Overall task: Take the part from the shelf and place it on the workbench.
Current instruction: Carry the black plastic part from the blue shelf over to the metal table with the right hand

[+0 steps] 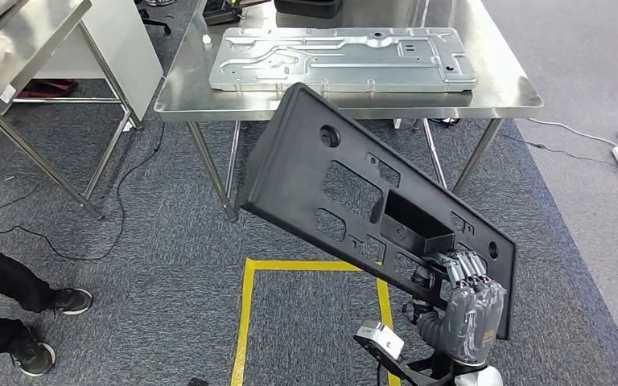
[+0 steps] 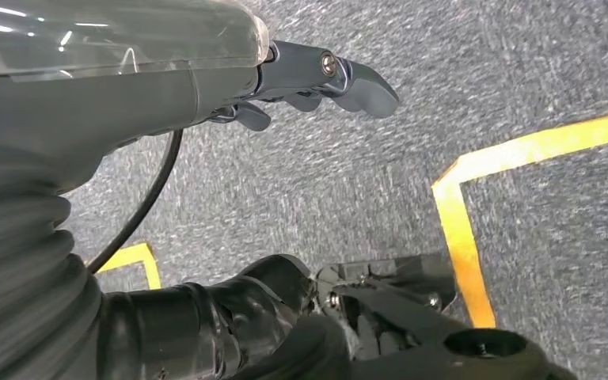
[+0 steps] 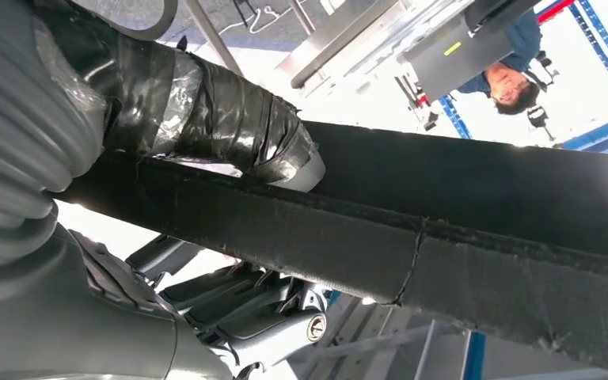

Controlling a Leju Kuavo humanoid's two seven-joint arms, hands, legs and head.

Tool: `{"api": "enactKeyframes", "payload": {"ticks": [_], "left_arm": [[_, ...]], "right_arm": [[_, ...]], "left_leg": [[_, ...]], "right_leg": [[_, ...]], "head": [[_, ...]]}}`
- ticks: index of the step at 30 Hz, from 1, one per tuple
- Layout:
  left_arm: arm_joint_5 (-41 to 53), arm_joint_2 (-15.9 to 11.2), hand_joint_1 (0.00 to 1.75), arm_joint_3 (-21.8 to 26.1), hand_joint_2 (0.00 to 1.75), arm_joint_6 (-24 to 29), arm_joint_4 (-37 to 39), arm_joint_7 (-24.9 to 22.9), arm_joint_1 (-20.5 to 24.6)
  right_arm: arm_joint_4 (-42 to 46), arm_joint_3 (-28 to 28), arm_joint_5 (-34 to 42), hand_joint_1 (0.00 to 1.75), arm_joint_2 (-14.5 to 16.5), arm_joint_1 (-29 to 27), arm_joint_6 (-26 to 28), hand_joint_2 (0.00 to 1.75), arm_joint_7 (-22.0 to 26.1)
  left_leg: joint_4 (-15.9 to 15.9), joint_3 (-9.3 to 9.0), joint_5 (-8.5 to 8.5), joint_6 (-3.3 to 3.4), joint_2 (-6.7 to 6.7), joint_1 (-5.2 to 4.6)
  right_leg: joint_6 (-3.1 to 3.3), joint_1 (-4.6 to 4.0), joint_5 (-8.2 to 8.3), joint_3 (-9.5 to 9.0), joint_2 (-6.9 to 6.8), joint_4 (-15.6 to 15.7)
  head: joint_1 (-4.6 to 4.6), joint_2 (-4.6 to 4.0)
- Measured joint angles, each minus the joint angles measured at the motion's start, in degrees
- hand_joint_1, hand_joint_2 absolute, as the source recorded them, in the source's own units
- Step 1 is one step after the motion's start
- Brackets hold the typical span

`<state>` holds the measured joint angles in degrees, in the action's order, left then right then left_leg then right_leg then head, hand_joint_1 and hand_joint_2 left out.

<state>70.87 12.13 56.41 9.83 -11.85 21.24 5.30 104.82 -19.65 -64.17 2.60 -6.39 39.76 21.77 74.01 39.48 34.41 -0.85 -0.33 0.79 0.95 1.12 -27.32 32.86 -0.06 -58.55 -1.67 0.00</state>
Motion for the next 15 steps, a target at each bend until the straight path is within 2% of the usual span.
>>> {"api": "enactKeyframes", "payload": {"ticks": [1,3,5,8,9,11,13,14,15], "left_arm": [[0.05,0.00,0.00,0.00,1.75,-0.03,0.00,-0.07,0.00],[0.14,0.00,0.00,-0.01,1.75,-0.14,0.01,-0.14,0.12],[0.19,0.01,0.00,-0.03,1.75,-0.26,-0.01,-0.15,0.32],[0.40,0.02,0.00,-0.06,1.75,-0.33,-0.01,-0.17,0.35],[0.48,0.02,0.00,-0.07,1.75,-0.33,-0.01,-0.18,0.34],[0.55,0.02,0.00,-0.07,1.75,-0.33,-0.01,-0.19,0.42],[0.60,0.02,0.00,-0.08,1.75,-0.40,0.00,-0.19,0.49],[0.61,0.02,0.00,-0.09,1.75,-0.44,0.00,-0.19,0.48],[0.62,0.02,0.00,-0.09,1.75,-0.49,-0.01,-0.19,0.45]], "right_arm": [[-0.02,0.00,-0.03,1.75,-0.02,0.18,0.00,1.75,-0.12],[-0.09,0.00,-0.10,1.75,-0.07,0.75,0.00,1.75,-0.44],[-0.22,0.00,-0.12,1.75,-0.14,1.39,0.00,1.75,-0.77],[-0.43,0.00,-0.15,1.75,-0.28,1.94,0.00,1.75,-0.91],[-0.48,0.00,-0.16,1.75,-0.33,2.07,0.00,1.75,-0.99],[-0.63,0.00,-0.30,1.75,-0.51,2.40,0.00,1.75,-1.40],[-0.94,0.00,-0.59,1.75,-0.76,2.62,0.00,1.75,-1.87],[-1.14,0.00,-0.72,1.75,-0.90,2.64,0.00,1.75,-2.03],[-1.32,0.00,-0.81,1.75,-1.02,2.64,0.00,1.75,-2.11]], "left_leg": [[-2.11,-0.95,-1.65,0.01,0.01,0.04],[-9.79,-4.58,-5.35,0.26,0.03,0.04],[-14.66,-6.79,-6.78,0.82,0.00,-0.13],[-15.51,-6.92,-6.98,1.88,-0.05,-0.23],[-15.82,-7.05,-7.18,2.34,-0.04,-0.17],[-16.32,-7.30,-7.48,3.10,0.03,-0.06],[-16.33,-7.31,-7.42,3.42,0.06,-0.21],[-16.27,-7.33,-7.37,3.49,0.05,-0.28],[-16.19,-7.37,-7.28,3.54,0.02,-0.35]], "right_leg": [[-0.06,0.02,-0.04,-0.05,0.04,-0.06],[-0.39,-0.05,-0.24,-0.15,0.10,-0.24],[-0.98,-0.26,-0.36,-0.09,0.14,-0.37],[-1.98,-0.28,-0.31,-0.03,0.12,-0.25],[-2.27,-0.21,-0.78,0.18,0.11,-0.81],[-2.66,-0.07,-3.46,2.17,0.09,-5.20],[-2.86,-0.08,-6.77,5.76,0.09,-12.66],[-2.90,-0.07,-7.34,7.09,0.09,-15.25],[-2.85,-0.08,-6.84,7.56,0.09,-15.93]], "head": [[0.01,0.00],[0.00,0.00],[-0.03,0.00],[-0.05,0.00],[-0.06,0.00],[-0.08,0.00],[-0.09,0.00],[-0.09,0.00],[-0.08,0.00]]}}
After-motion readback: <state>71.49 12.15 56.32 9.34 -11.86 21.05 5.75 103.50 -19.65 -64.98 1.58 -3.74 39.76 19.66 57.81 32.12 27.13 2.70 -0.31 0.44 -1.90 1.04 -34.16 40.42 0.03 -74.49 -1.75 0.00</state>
